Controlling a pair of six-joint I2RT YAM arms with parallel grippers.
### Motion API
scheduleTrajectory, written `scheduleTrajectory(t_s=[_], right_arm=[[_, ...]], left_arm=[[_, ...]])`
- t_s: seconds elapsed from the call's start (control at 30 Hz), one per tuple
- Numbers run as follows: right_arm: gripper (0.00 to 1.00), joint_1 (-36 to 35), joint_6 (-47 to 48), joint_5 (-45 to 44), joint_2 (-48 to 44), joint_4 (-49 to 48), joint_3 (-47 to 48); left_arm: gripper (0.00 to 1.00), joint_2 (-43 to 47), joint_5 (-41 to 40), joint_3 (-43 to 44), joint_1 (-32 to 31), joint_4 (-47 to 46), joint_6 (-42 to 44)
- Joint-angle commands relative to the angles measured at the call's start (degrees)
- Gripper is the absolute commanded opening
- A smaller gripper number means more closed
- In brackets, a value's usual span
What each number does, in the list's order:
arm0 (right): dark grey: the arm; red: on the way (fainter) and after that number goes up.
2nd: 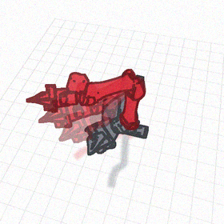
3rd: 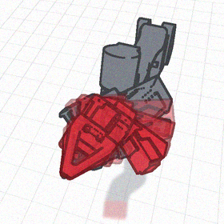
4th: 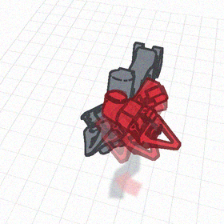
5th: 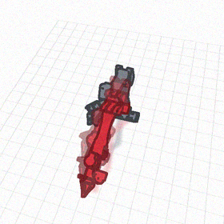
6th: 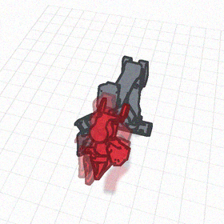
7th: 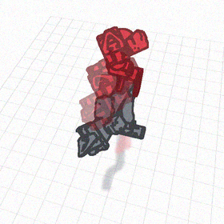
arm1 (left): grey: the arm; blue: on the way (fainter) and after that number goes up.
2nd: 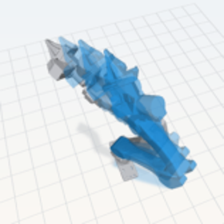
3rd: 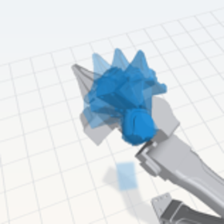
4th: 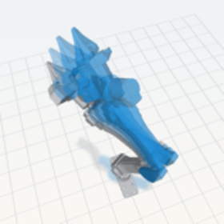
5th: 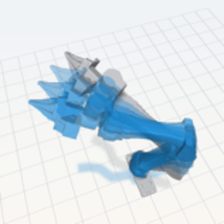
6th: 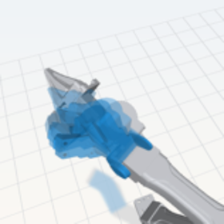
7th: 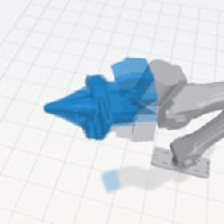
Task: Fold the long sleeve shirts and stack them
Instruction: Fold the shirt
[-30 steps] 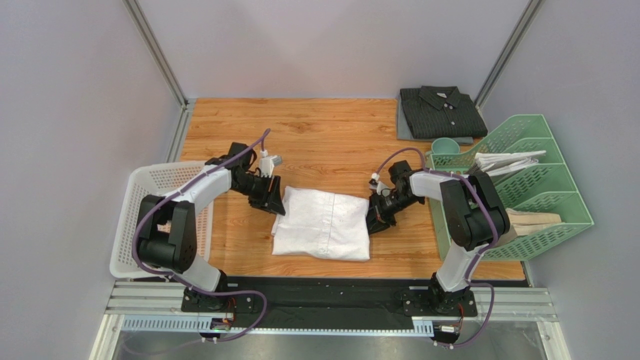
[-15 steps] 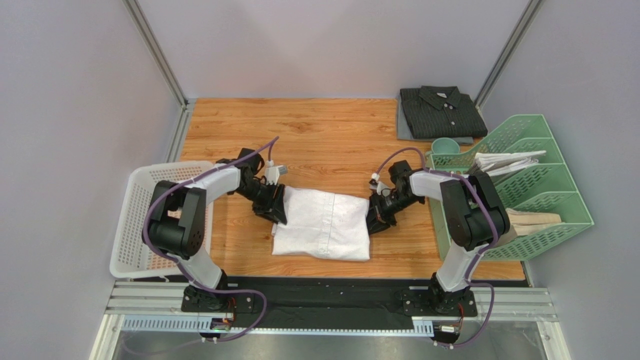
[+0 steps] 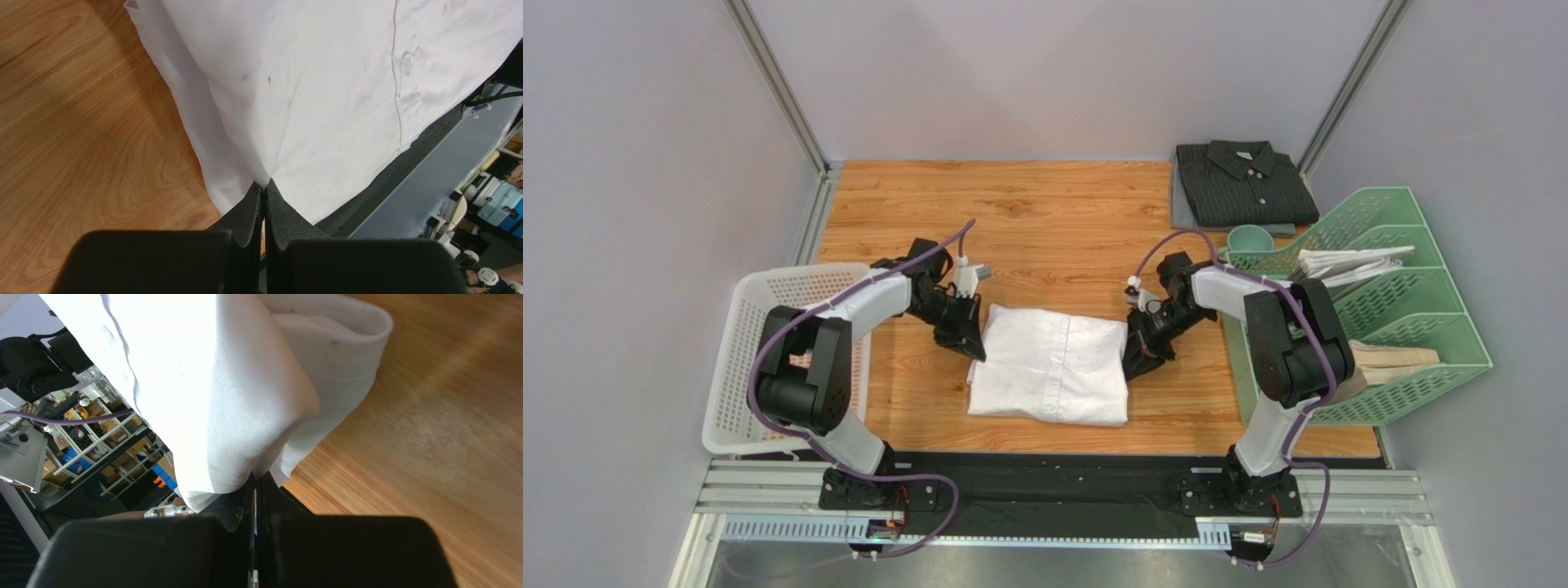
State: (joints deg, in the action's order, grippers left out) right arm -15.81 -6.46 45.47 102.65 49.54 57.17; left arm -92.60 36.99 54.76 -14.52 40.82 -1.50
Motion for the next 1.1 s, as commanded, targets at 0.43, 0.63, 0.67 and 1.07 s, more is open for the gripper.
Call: scheduleTrajectory(t_s=[0.43,0.63,0.67,1.07], right_arm=[[0.0,2.4,6.3,-4.3,4.9,9.0,4.4],[0.14,2.3,9.0,0.2,7.5,11.6,8.0],[0.16,2.5,9.3,0.2,6.9,12.2,8.7],[0.7,4.9,16.2,-5.7,-4.4,17.0,14.8]], left_arm=[[0.0,2.2,0.2,-0.4,1.2,-2.2,-1.8],[0.35,3.0,3.1,0.1,1.2,-2.5,-1.9],[0.36,3.6,3.1,0.3,1.2,-2.5,-1.7],[0.65,2.3,-3.2,11.5,-0.4,-2.8,4.8]])
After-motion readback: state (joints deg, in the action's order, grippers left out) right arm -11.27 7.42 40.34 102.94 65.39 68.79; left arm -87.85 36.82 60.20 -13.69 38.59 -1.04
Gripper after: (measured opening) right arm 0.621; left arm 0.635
